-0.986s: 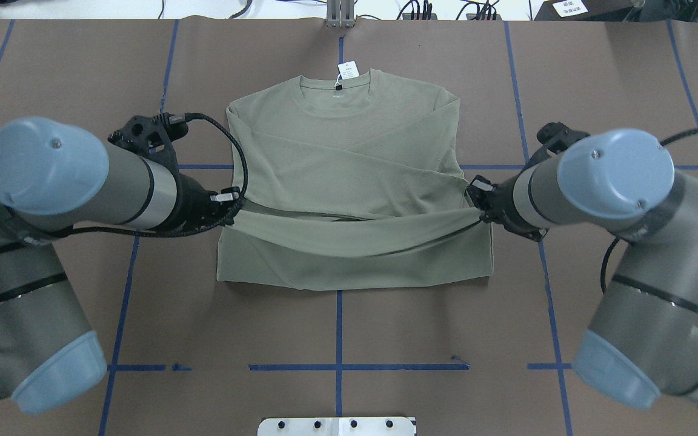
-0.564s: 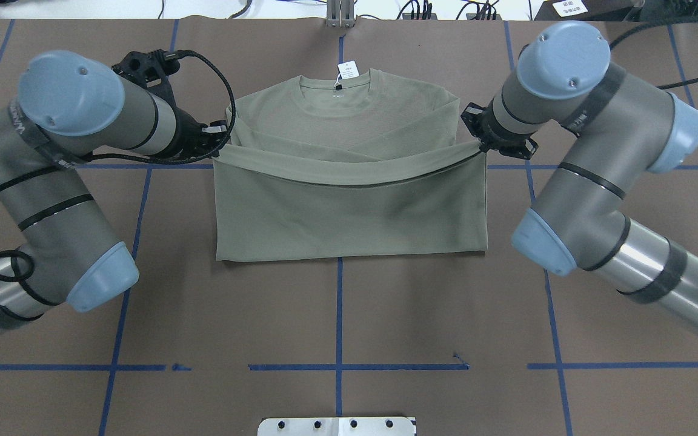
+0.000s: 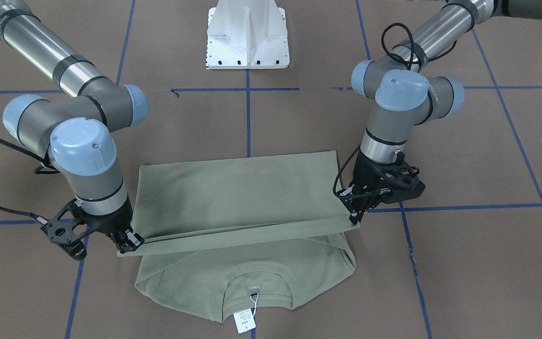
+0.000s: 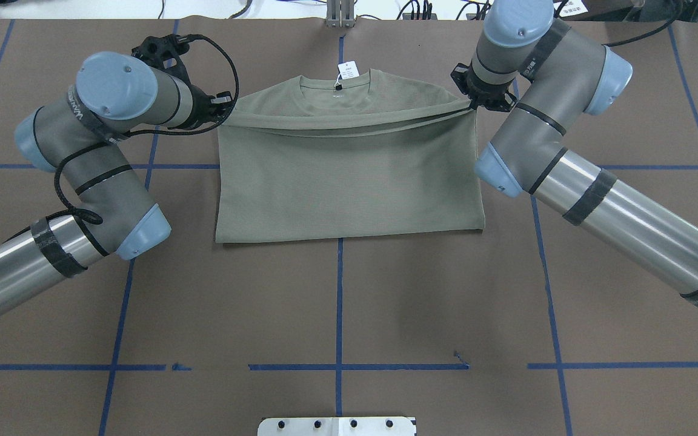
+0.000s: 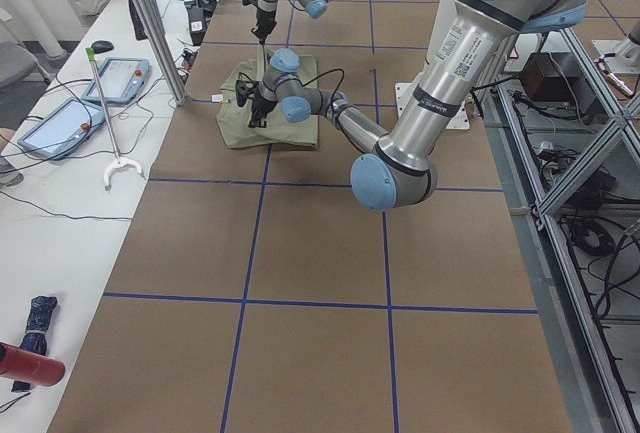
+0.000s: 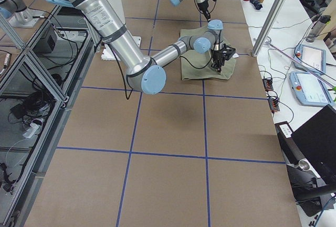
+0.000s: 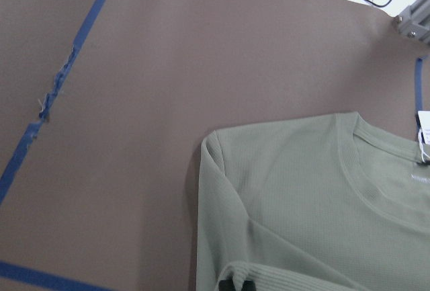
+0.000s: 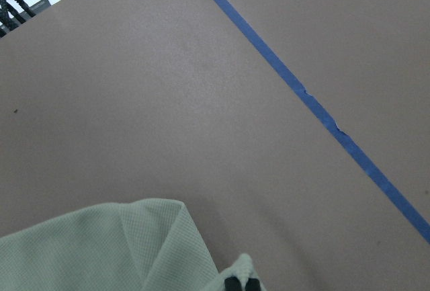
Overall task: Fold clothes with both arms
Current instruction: 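Lay the hem down near the collar and open both grippers, then raise both grippers away from the folded shirt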
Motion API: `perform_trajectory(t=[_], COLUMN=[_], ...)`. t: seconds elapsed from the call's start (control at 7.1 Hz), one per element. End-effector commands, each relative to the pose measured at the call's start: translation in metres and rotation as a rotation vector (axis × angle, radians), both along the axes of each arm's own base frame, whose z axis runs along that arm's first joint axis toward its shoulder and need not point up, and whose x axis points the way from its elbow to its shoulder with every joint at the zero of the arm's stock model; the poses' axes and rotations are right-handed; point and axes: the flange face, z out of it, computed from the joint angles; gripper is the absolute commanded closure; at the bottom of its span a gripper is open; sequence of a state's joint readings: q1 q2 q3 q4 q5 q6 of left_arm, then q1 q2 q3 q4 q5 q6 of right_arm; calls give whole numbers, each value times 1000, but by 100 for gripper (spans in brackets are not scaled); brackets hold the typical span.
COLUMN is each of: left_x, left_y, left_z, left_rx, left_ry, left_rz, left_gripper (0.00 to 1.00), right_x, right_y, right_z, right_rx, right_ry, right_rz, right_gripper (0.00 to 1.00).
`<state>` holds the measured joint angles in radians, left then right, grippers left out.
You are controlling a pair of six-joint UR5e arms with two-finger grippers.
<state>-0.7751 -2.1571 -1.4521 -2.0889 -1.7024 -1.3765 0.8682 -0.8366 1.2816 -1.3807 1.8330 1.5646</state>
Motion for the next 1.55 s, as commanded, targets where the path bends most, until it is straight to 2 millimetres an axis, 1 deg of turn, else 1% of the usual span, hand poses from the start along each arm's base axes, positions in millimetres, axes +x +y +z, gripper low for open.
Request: perform_trajectory(t=[0.0, 0.14, 0.28, 0.42, 0.56, 0.7, 0.85, 0.99, 1.13, 1.27, 1.41], left_x=[11, 15, 16, 19, 18, 18, 16, 15, 8, 0, -7], left_y=[-17, -23, -25, -28, -35, -35, -36, -38, -42, -46, -40], left_z=[2, -2, 1, 10, 19, 18, 16, 13, 9, -2, -16], left_rx=[3, 3, 5, 13, 21, 22, 26, 30, 34, 49, 85], left_ry=[-19, -21, -19, -12, -4, -5, -3, 2, 7, 21, 60], left_rz=[-27, -31, -31, -30, -38, -37, -40, -42, -49, -54, -51], left_gripper=[97, 90, 90, 90, 90, 72, 63, 55, 53, 52, 52], right_x=[-7, -13, -15, -17, -17, -18, -20, -19, -14, 2, 14], right_y=[-17, -19, -20, -21, -21, -22, -22, -21, -22, -4, 41], right_z=[3, 3, 4, 2, 3, 0, -3, -1, -7, -12, 4], right_rx=[-6, -9, -11, -8, -8, 6, 60, 62, 74, 93, 100], right_ry=[17, 23, 27, 29, 32, 30, -9, -11, -28, -68, -101], right_rz=[7, 4, 2, 3, 3, 7, 17, 17, 21, 25, 17], right_gripper=[100, 100, 100, 100, 100, 62, 42, 31, 28, 26, 23])
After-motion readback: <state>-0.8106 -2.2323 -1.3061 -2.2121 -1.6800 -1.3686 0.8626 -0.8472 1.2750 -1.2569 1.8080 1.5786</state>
